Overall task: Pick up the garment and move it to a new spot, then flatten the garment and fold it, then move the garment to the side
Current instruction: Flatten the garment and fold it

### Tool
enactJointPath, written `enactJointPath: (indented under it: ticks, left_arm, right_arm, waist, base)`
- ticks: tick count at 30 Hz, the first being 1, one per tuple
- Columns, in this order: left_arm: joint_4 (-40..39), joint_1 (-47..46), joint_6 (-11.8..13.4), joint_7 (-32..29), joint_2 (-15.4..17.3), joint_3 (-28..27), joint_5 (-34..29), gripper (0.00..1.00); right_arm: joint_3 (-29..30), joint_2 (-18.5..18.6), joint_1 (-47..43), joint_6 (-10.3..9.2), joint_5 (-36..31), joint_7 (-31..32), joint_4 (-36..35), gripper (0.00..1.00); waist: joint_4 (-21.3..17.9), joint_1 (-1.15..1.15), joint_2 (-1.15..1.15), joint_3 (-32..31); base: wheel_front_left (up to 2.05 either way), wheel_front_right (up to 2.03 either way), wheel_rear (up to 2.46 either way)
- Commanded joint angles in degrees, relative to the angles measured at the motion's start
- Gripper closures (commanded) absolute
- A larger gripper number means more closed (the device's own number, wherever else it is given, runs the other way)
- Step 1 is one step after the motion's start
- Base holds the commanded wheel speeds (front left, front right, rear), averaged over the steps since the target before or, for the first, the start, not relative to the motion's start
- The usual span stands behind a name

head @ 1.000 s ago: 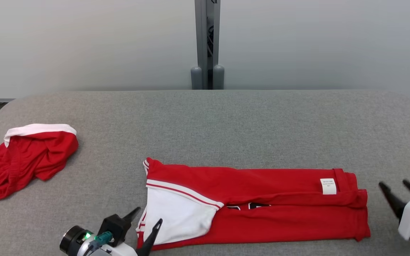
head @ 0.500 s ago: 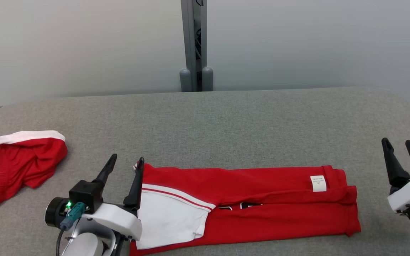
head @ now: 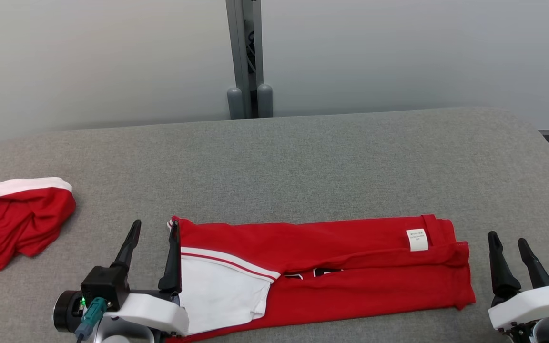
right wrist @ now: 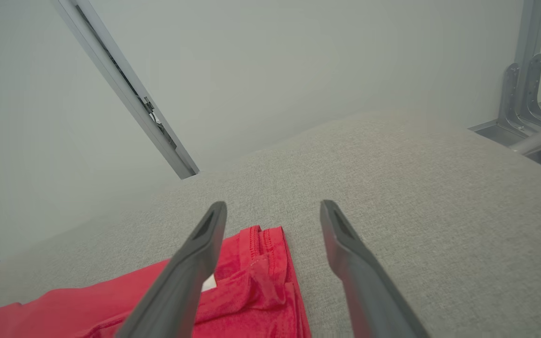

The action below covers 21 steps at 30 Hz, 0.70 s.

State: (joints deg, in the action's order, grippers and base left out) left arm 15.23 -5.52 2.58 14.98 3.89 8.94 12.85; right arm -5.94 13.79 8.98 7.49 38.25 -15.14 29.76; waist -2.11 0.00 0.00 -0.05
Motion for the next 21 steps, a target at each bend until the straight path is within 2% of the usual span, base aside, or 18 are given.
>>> enactJointPath:
  ticks: [1,8,15,21]
  left_arm:
    - [-0.20,0.79,-0.57,0.15,-0.22,-0.87,-0.47,0.00]
    - [-0.14,1.33,-2.07,0.15,-0.88,-1.88,-1.66,0.00]
    - [0.24,0.15,-2.09,0.15,-0.88,-0.65,-1.37,0.00]
    - [0.09,-0.65,-2.38,0.15,-0.88,-0.99,-2.00,0.00]
  right_arm:
    - [0.54,-0.26,-0.56,0.02,-0.78,-0.10,-0.64,0.00]
    - [0.32,-0.91,-0.09,0.02,0.35,-0.10,2.54,0.00]
    - [-1.97,-1.45,3.19,0.02,6.38,-0.09,11.53,0.00]
    - [-2.85,-2.03,5.59,0.02,10.32,-0.10,16.17,0.00]
  waist:
    - [-0.10,0.00,0.00,0.13]
    - [0.76,0.00,0.00,0.67]
    - [3.12,0.00,0.00,1.88]
    - [5.14,0.00,0.00,3.62]
  base:
    - [0.00,0.00,0.00]
    - [0.00,0.00,0.00]
    - [0.00,0.00,0.00]
    - [0.00,0.00,0.00]
